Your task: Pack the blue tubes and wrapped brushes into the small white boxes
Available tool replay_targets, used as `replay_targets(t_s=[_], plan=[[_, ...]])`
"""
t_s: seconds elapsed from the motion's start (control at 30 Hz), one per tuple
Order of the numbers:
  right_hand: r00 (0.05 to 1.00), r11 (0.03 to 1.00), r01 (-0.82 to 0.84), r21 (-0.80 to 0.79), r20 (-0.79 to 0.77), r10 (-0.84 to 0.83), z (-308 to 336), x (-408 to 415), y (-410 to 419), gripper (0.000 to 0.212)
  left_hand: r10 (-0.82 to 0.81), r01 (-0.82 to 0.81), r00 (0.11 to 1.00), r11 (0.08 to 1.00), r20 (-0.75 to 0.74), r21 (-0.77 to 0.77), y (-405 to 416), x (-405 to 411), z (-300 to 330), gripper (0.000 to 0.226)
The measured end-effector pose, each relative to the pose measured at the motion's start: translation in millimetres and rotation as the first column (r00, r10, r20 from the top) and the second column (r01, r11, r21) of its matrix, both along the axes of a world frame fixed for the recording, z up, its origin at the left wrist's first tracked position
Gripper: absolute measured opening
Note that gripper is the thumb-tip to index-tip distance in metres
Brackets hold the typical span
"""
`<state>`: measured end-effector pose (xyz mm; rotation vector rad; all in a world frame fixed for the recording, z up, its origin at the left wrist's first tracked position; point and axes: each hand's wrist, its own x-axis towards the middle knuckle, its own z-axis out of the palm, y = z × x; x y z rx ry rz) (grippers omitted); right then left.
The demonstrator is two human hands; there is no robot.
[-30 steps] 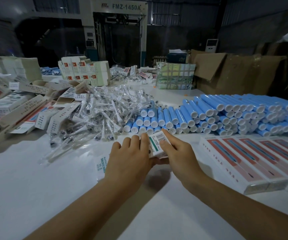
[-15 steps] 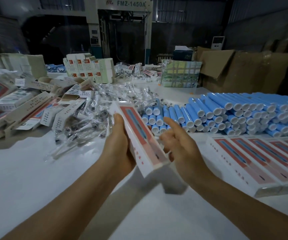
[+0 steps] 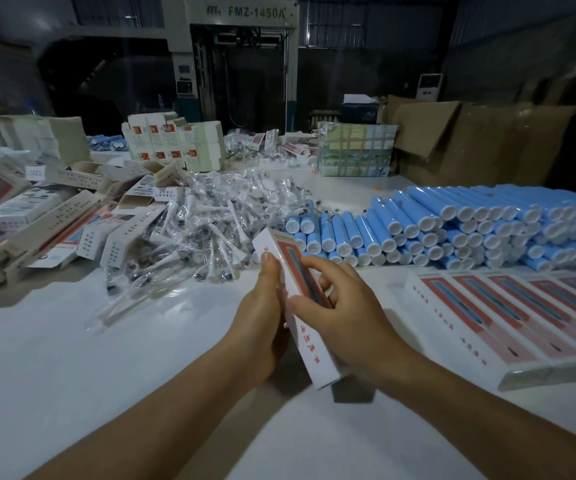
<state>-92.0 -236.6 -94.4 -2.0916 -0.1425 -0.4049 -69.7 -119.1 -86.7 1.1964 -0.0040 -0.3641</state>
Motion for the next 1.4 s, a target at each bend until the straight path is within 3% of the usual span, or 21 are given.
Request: replay_targets(t_s=[0.17, 0.33, 0.43, 0.53, 0.77, 0.87, 0.93, 1.0, 1.1, 1.3, 1.4], plan=[[1.000, 0.998, 0.022, -0.060, 0.020, -0.021, 19, 0, -15, 0.051, 0.115, -0.124, 0.988, 0.989, 0.107, 0.081, 8, 7, -2, 0.062], [0.990, 0.930, 0.119, -0.349, -0.023, -0.136, 40, -3, -38, 0.058, 0.143, -0.151, 0.986, 0.985, 0.089, 0.082, 11, 11, -6, 0.051], [0.963, 0.807, 0.139, -0.573, -0.110, -0.244, 28, -10, -68, 0.059, 0.099, -0.106, 0.990, 0.992, 0.101, 0.064, 12, 13, -8, 0.043], [0.890, 0.602, 0.156, -0.783, -0.153, -0.429, 12, -15, -110, 0.052, 0.065, -0.070, 0.993, 0.996, 0.100, 0.046, 14, 16, -11, 0.034], [0.835, 0.551, 0.234, -0.801, -0.125, -0.537, 7, -22, -152, 0.059, 0.025, -0.031, 0.992, 0.998, 0.127, 0.050, 13, 17, -16, 0.023], [0.834, 0.482, 0.213, -0.850, -0.099, -0.542, 14, -23, -148, 0.057, 0.031, -0.045, 0.986, 0.996, 0.161, 0.082, 8, 14, -15, 0.017], [0.879, 0.511, 0.287, -0.810, 0.011, -0.476, 21, -22, -133, 0.044, 0.052, -0.075, 0.981, 0.991, 0.189, 0.114, 5, 12, -15, 0.020], [0.923, 0.645, 0.350, -0.679, 0.134, -0.360, 27, -17, -110, 0.023, 0.076, -0.110, 0.975, 0.982, 0.210, 0.155, 1, 11, -15, 0.038], [0.972, 0.774, 0.236, -0.587, 0.137, -0.192, 26, -2, -66, 0.039, 0.090, -0.140, 0.966, 0.971, 0.243, 0.194, -2, 7, -12, 0.053], [0.997, 0.739, 0.069, -0.671, 0.033, -0.063, -8, 28, -10, 0.037, 0.120, -0.171, 0.959, 0.968, 0.258, 0.185, -1, 4, -9, 0.049], [0.998, 0.687, 0.066, -0.723, 0.031, -0.063, -23, 31, -5, 0.031, 0.094, -0.137, 0.968, 0.975, 0.233, 0.176, 1, 4, -8, 0.051]])
